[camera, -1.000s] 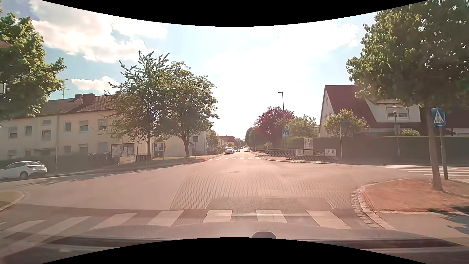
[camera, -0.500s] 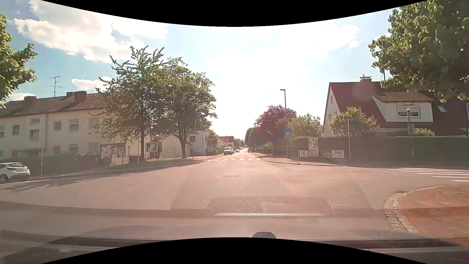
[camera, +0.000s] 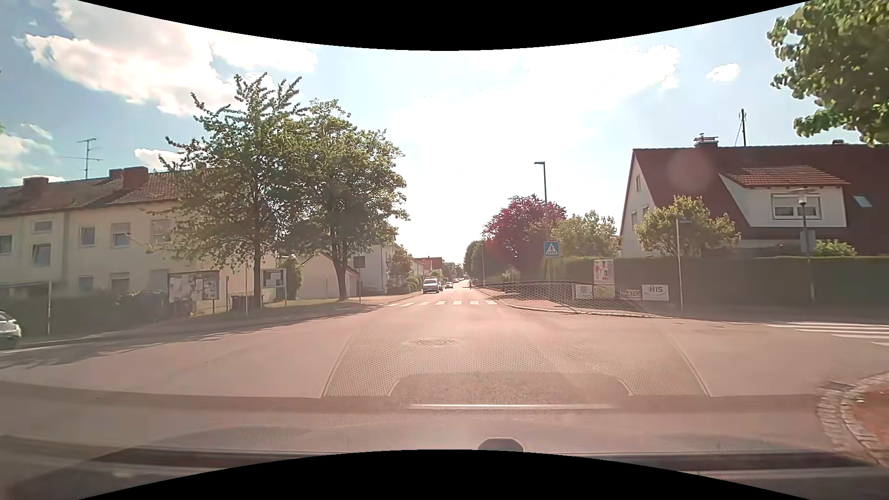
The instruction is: Follow the waypoints while adhering to traffic rules and regulations
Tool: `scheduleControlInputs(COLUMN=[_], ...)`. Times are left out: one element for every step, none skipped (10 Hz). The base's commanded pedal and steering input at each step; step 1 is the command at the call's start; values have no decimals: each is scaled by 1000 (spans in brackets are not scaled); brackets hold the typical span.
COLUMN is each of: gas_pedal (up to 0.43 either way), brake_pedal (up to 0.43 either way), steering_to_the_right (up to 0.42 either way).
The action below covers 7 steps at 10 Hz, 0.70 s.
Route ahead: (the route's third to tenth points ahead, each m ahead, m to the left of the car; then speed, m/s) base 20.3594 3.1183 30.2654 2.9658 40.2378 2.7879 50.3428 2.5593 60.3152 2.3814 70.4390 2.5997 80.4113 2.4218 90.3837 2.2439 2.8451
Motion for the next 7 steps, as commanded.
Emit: scheduleControlInputs(gas_pedal=[0, 0, 0, 0, 67, 67, 98], brake_pedal=[0, 0, 0, 0, 0, 0, 0], steering_to_the_right=[0, 0, 0, 0, 0, 0, 0])
